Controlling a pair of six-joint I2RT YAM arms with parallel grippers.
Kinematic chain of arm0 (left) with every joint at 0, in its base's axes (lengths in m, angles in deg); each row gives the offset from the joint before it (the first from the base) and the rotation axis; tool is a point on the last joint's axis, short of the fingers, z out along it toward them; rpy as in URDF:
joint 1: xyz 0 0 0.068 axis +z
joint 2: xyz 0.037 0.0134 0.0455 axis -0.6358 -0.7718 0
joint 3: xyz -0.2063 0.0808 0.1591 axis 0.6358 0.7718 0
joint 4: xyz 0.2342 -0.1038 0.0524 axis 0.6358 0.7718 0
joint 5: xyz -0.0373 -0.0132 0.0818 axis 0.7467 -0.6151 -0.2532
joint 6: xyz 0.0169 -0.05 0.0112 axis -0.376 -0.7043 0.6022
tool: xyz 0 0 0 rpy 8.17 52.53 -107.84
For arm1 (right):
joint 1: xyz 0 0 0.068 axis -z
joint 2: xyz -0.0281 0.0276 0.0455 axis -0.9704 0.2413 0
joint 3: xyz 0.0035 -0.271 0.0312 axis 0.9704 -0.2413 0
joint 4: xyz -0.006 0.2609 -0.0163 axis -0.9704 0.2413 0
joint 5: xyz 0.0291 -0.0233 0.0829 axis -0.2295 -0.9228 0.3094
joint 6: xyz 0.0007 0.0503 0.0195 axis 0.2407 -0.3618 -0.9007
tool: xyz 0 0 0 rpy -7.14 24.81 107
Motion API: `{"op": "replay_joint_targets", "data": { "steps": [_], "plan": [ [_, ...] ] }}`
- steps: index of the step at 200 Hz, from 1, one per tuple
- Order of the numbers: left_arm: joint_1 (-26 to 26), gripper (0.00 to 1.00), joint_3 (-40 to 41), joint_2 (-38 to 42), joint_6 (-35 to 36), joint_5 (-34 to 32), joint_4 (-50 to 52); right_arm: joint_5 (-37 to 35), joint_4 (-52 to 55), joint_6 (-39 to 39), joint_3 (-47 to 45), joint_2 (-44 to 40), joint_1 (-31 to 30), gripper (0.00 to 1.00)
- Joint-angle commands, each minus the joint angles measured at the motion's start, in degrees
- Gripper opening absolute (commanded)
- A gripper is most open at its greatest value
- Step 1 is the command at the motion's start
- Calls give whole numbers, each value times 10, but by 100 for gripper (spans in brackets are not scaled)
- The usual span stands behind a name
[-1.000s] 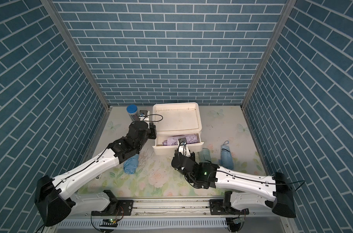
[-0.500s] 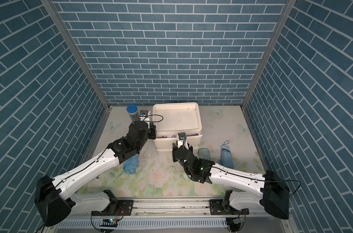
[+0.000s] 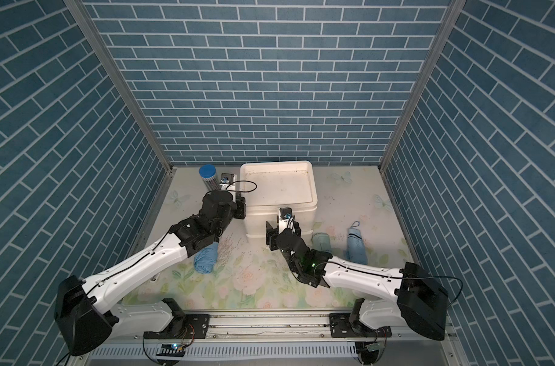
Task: Place the umbrella in the drawer by color
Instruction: Close the drawer in the storage box.
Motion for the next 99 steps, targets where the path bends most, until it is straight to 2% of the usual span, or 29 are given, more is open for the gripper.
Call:
{"op": "replay_joint_targets", "data": {
  "steps": [1, 10, 17, 22, 35, 48, 75, 99],
  "plan": [
    [3, 0, 11, -4, 9, 18, 37, -38, -25, -6, -5, 13, 13, 78],
    [4, 0, 10, -1, 7, 18, 39, -38, -18, -16, -6, 15, 16, 79],
    [5, 7, 8, 0, 7, 17, 39, -36, -12, -23, -7, 15, 17, 80],
    [7, 14, 6, -1, 6, 16, 40, -32, -6, -28, -9, 12, 17, 79],
    [13, 41, -6, -3, -7, 9, 43, -11, 2, -38, -24, -10, 15, 78],
    [19, 55, -28, -10, -17, 6, 47, 14, -29, -49, -79, -58, 10, 77],
    [26, 64, -69, -34, -32, -8, 53, 61, -137, -105, -208, -161, 10, 80],
    [32, 65, -82, -59, -42, -17, 45, 137, -199, -134, -254, -162, 25, 80]
  ]
}}
